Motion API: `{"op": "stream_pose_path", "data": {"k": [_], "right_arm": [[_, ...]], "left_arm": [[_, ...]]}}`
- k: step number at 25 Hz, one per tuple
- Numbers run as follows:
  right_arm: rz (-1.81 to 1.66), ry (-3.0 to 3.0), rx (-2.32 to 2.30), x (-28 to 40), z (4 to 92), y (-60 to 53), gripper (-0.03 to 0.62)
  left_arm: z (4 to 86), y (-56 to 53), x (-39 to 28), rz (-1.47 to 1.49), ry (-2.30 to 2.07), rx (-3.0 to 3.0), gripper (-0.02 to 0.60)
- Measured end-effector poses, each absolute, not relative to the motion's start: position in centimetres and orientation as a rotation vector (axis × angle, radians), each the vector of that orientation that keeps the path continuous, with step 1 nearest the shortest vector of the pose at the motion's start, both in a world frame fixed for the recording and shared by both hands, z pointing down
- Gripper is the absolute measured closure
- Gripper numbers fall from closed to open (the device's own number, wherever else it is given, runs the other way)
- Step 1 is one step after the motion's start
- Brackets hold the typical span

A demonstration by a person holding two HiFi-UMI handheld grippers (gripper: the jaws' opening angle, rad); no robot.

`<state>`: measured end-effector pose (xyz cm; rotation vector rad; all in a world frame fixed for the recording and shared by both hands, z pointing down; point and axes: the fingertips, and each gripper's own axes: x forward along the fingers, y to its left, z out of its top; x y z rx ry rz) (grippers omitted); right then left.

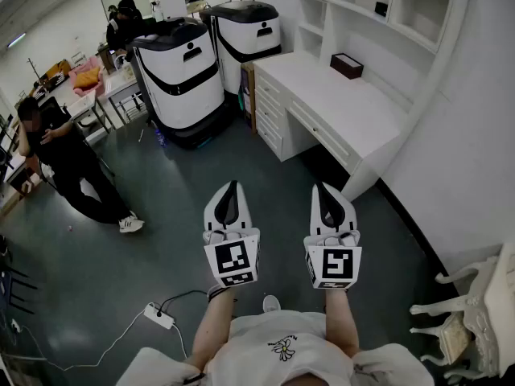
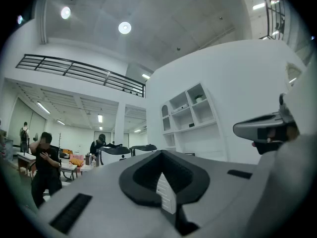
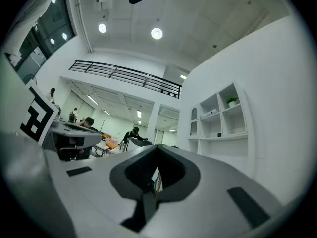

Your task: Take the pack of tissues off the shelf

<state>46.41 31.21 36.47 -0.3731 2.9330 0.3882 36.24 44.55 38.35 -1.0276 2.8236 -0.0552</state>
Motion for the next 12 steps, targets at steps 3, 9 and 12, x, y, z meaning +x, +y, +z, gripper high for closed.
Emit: {"op": "stream_pose_path", "data": {"k": [3, 9, 12], "right_arm": [[0.389, 2.922, -0.370, 46.35, 36.41, 31.09, 0.591], [0.387, 2.931, -0.351, 45.92, 36.47, 31.42, 0.591], [0.380, 2.931, -0.335, 45.59, 36.25, 31.32, 0.592]], "left_arm": [[38.28, 44.39, 36.26, -0.058, 2.816, -1.028, 0.581], [37.73, 44.35, 36.01, -0.063, 2.804, -1.031, 0.581], [37.50, 44.04, 35.61, -0.063, 2.801, -1.037, 0.581]]}}
